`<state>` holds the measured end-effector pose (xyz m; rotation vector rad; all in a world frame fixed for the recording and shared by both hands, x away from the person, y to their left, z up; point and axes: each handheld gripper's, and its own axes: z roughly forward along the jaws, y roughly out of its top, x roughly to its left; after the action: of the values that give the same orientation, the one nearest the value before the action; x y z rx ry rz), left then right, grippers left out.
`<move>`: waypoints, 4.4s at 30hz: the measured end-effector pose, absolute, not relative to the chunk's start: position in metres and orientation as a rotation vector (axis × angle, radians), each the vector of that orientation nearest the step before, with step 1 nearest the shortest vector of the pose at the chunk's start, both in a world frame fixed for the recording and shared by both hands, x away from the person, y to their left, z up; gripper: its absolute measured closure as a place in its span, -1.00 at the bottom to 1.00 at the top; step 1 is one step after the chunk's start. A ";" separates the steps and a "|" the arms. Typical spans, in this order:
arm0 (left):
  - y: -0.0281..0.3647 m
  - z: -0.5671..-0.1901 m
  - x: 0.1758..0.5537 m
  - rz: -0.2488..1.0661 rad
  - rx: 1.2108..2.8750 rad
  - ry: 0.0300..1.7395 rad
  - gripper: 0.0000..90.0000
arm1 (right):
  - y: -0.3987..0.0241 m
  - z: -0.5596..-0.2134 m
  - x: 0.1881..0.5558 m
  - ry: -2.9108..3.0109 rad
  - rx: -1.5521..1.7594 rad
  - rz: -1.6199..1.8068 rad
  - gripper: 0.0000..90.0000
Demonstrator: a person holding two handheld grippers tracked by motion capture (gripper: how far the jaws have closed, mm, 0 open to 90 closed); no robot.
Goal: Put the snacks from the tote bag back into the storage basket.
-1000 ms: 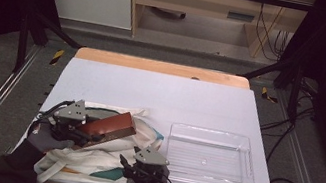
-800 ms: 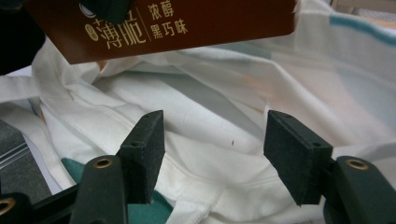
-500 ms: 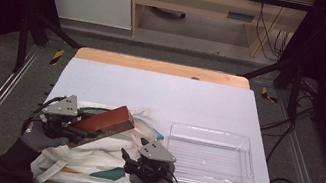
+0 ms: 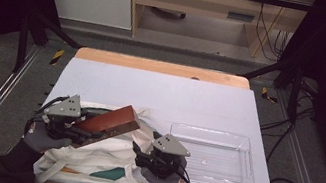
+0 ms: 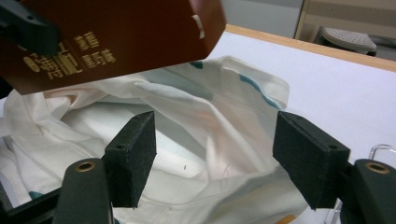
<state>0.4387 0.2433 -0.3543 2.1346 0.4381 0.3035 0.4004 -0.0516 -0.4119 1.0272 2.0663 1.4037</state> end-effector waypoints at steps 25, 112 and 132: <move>0.236 -0.331 0.451 0.336 2.108 0.419 -0.06 | -0.105 -0.375 0.427 2.027 1.030 1.345 -0.41; -0.030 -0.370 0.469 0.111 2.384 0.037 -0.05 | -0.242 -0.327 0.427 1.737 1.046 1.345 -0.63; -0.049 -0.384 0.473 0.084 2.382 0.008 -0.05 | -0.257 -0.333 0.431 1.704 1.090 1.324 -0.63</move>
<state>0.4733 -0.0486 -0.3835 2.3824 0.0076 0.0843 0.4311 -0.2566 -0.3335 1.0899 1.7044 1.3236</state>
